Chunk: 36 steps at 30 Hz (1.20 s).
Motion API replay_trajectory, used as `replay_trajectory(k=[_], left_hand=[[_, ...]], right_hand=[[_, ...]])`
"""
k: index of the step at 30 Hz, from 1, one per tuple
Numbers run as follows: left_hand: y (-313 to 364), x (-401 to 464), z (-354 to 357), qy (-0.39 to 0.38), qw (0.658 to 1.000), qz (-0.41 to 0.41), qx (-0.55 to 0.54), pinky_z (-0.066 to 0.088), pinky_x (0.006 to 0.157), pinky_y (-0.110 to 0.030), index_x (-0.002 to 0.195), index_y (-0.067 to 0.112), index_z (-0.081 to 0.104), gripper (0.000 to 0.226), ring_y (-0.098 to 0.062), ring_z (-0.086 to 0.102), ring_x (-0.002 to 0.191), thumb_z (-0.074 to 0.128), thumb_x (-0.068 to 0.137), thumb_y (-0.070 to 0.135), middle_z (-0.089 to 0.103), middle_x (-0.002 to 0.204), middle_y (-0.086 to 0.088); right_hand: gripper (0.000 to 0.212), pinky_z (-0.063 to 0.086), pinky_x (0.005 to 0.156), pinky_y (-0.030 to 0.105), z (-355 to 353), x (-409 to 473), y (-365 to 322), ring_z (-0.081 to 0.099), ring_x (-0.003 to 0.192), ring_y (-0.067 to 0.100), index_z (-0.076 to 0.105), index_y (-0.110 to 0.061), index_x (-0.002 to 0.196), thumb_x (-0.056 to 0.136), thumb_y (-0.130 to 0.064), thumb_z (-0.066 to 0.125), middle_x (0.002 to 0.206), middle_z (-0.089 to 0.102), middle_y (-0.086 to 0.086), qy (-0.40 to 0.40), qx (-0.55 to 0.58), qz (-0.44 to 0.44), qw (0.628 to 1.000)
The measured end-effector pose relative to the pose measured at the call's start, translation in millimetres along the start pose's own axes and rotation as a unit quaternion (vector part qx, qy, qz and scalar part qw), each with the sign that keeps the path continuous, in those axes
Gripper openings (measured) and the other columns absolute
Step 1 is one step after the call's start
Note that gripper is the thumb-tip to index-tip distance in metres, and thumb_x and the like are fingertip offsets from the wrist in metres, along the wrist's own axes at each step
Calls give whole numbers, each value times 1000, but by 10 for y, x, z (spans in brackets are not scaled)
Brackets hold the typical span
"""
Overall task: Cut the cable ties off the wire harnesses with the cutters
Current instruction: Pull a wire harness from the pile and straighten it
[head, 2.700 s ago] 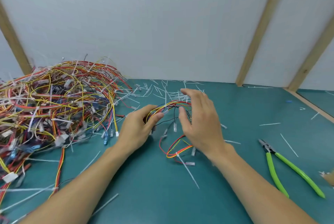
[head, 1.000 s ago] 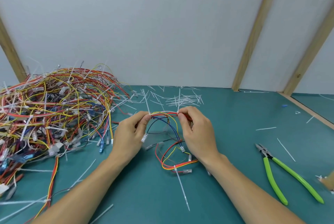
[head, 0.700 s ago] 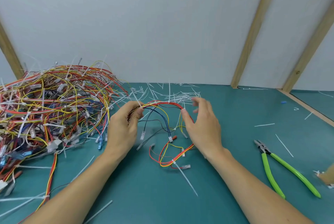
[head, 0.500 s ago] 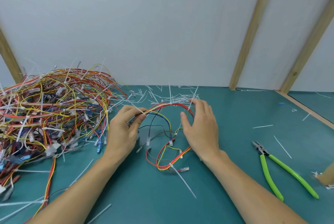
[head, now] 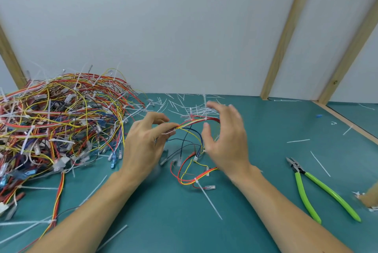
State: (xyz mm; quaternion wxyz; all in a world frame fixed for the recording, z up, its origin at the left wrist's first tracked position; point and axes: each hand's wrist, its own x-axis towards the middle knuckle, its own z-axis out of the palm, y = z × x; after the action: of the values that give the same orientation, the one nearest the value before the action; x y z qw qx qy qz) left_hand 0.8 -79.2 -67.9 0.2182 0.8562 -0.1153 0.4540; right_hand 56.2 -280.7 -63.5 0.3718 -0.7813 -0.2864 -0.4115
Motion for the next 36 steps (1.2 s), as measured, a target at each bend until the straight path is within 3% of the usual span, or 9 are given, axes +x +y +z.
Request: replay_trajectory(k=[6, 9, 17, 21, 25, 27, 29, 32, 36], left_hand=[[25, -40, 1, -45, 999, -2, 10, 48, 68, -34, 104, 28, 79, 17, -20, 61, 69, 75, 88, 24, 69, 97, 8], [-17, -28, 17, -34, 999, 8, 33, 41, 75, -29, 101, 28, 80, 16, -19, 60, 74, 77, 87, 22, 70, 92, 9], [-99, -10, -21, -52, 996, -29, 60, 40, 81, -34, 107, 25, 77, 32, -25, 62, 81, 67, 86, 3, 66, 92, 7], [-81, 48, -125, -134, 991, -19, -14, 47, 91, -45, 113, 18, 78, 62, -28, 66, 102, 34, 70, 10, 72, 110, 0], [-83, 63, -126, -110, 988, -65, -83, 54, 90, -39, 101, 13, 81, 62, -20, 70, 102, 40, 70, -22, 75, 107, 0], [-3, 81, -122, -113, 954, -168, -220, 53, 87, -24, 103, 11, 78, 59, -11, 72, 99, 41, 79, -29, 77, 102, -2], [32, 140, -126, -110, 877, -285, -372, 52, 85, -21, 108, 7, 72, 45, -15, 75, 94, 44, 89, -22, 78, 98, -11], [-19, 206, -164, -109, 777, -399, -475, 52, 72, -24, 97, 6, 67, 15, -19, 71, 72, 53, 98, 10, 77, 86, -13], [31, 141, -122, -195, 823, -362, -393, 50, 69, -19, 95, 13, 72, 12, -11, 67, 72, 64, 97, 21, 74, 81, -1]], right_hand=[[31, 43, 101, 30, 39, -46, -20, 58, 105, 13, 59, -14, 122, 94, -26, 67, 106, 63, -8, -99, 12, 107, 989], [16, 48, 94, 36, 17, -29, 9, 60, 94, 11, 67, -19, 103, 97, -29, 56, 94, 65, -11, -125, 35, 100, 986], [4, 47, 92, 38, 78, -44, -3, 63, 90, 14, 75, -19, 97, 94, -20, 72, 93, 68, -10, -84, 40, 12, 996], [11, 47, 95, 36, 38, -31, 54, 64, 108, 23, 82, -19, 99, 88, -19, 81, 111, 71, -4, -50, -10, -46, 998], [6, 41, 87, 33, 36, 1, 27, 63, 100, 27, 83, -21, 95, 91, -23, 79, 101, 71, -2, -40, -74, -118, 989], [7, 39, 79, 32, 49, 9, -1, 61, 87, 25, 83, -19, 92, 92, -23, 77, 87, 68, -2, -21, -86, -148, 985], [9, 41, 76, 34, 38, 22, -9, 55, 83, 22, 83, -19, 94, 93, -22, 75, 80, 65, -1, 0, -89, -167, 982], [10, 42, 80, 35, 28, 28, -20, 51, 83, 20, 84, -20, 99, 92, -18, 77, 77, 64, -2, 22, -87, -189, 978], [14, 42, 85, 36, 75, -15, -97, 51, 86, 20, 83, -20, 105, 98, -17, 70, 80, 66, -2, 22, -70, -217, 973]])
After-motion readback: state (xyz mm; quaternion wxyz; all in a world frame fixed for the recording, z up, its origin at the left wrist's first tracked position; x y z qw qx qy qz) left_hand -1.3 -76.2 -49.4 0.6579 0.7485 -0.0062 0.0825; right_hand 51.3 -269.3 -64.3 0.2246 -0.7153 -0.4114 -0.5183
